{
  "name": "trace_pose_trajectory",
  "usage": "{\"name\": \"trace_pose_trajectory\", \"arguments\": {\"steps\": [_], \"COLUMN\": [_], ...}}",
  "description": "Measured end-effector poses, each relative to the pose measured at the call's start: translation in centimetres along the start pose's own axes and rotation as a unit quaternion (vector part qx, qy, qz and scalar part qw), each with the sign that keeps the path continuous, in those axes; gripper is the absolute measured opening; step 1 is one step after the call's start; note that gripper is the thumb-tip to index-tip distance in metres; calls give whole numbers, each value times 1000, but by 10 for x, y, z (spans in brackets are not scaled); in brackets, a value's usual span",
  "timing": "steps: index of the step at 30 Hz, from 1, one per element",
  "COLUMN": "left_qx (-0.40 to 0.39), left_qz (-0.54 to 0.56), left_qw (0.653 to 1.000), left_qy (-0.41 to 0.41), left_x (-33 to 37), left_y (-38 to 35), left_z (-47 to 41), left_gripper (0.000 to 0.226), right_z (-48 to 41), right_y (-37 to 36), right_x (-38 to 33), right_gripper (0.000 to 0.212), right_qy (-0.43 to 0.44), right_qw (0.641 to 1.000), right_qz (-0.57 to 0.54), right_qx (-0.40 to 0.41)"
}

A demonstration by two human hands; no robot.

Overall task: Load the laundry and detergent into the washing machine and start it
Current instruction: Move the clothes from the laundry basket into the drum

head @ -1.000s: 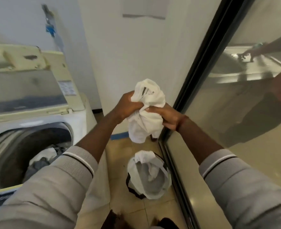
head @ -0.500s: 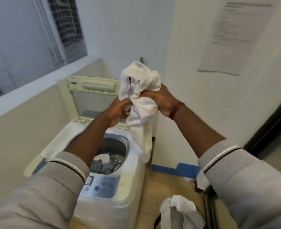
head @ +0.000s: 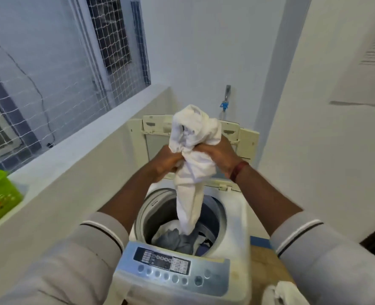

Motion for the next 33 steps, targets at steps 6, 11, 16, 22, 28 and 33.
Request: {"name": "trace_pose_trajectory", "arguments": {"steps": [6,11,16,22,28,33], "left_qx": [-124,-74,-105,-136,-186,-238], "left_qz": [-330,-538,-592,-545,-514,-500], "left_qw": [934,839,798,818,818,813], "left_qy": [48,11,-39,-123,-179,-180], "left_x": [-135,-208,-218,-185,-141,-135], "left_y": [2,-22,-61,-150,-304,-447], "left_z": [-8,32,26,9,16,40], "left_gripper": [84,94,96,90,88,89], "right_z": [46,119,131,167,256,342], "right_y": [-8,19,36,121,264,366], "right_x": [150,225,223,195,175,177], "right_gripper": [101,121,114,103,99,100], "right_qy": [-187,-326,-313,-267,-311,-378], "right_qw": [952,837,820,824,794,755], "right_qz": [239,437,476,498,514,529], "right_qx": [-49,-46,-46,39,90,90]}}
Point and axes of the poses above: each hand's wrist, its own z-axis away from the middle knuckle, its own y-axis out of the back of the hand, x = y × z, the point moved 5 cm from there along -z, towards the middle knuckle, and after that the axes turned 7 degrees about -z, right-handed, at the moved point
